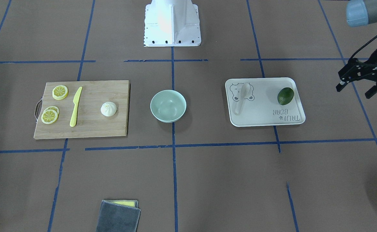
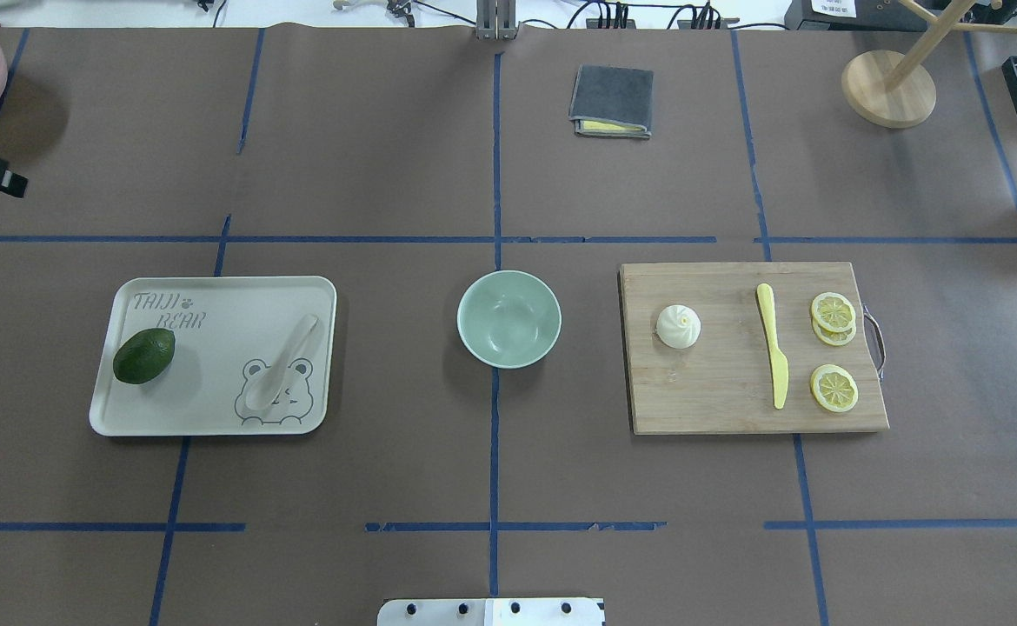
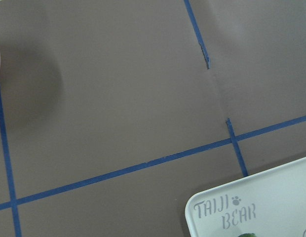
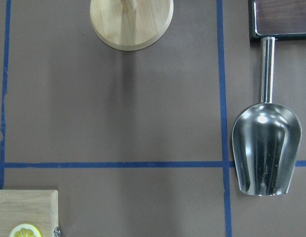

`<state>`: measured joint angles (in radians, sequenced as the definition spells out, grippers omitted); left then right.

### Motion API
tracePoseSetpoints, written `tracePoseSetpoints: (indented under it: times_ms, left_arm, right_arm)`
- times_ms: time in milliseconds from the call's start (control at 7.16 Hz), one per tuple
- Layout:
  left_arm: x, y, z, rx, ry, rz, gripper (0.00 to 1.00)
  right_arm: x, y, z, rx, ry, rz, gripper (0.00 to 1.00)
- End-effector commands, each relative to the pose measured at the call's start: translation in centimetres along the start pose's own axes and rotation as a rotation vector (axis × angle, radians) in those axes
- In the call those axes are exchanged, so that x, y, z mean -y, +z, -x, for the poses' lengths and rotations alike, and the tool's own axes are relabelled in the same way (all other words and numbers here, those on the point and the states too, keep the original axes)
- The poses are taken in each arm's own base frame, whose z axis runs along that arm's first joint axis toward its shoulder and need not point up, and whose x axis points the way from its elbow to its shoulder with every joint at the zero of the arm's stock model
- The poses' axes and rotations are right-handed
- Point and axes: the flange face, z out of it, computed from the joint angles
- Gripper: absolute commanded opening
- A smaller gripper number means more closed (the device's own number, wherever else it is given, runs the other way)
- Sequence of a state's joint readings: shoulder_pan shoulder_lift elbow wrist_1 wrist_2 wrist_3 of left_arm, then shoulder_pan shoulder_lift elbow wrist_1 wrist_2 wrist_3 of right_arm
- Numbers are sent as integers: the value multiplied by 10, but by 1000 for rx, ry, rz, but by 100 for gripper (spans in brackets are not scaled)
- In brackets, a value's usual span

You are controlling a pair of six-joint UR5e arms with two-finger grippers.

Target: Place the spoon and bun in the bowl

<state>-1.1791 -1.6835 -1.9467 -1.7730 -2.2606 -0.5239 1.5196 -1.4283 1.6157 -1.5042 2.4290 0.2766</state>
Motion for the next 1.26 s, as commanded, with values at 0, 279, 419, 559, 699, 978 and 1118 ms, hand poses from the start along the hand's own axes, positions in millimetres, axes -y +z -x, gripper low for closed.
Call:
tracePoseSetpoints:
  times_ms: [0,279,419,559,699,978,1118]
  left_arm:
    - [-4,51,-107,8,-116,-7,100]
    - [-23,97,-177,7,-179,19,99]
    - [-28,121,-208,23,-210,12,98]
    - [-35,141,-216,40,-217,36,98]
    - [-35,150,-213,50,-212,19,96]
    - [-46,182,-212,79,-195,45,90]
    - [-54,189,-219,79,-184,63,89]
  right_arm:
    - [-4,10,51,58,43,-66,100]
    - [-24,17,101,86,49,-38,100]
    - [-32,27,127,96,76,-13,100]
    - [-39,39,155,100,79,9,100]
    - [-47,47,185,97,97,16,100]
    - [-66,63,226,84,93,25,100]
    - [-69,68,246,82,90,20,100]
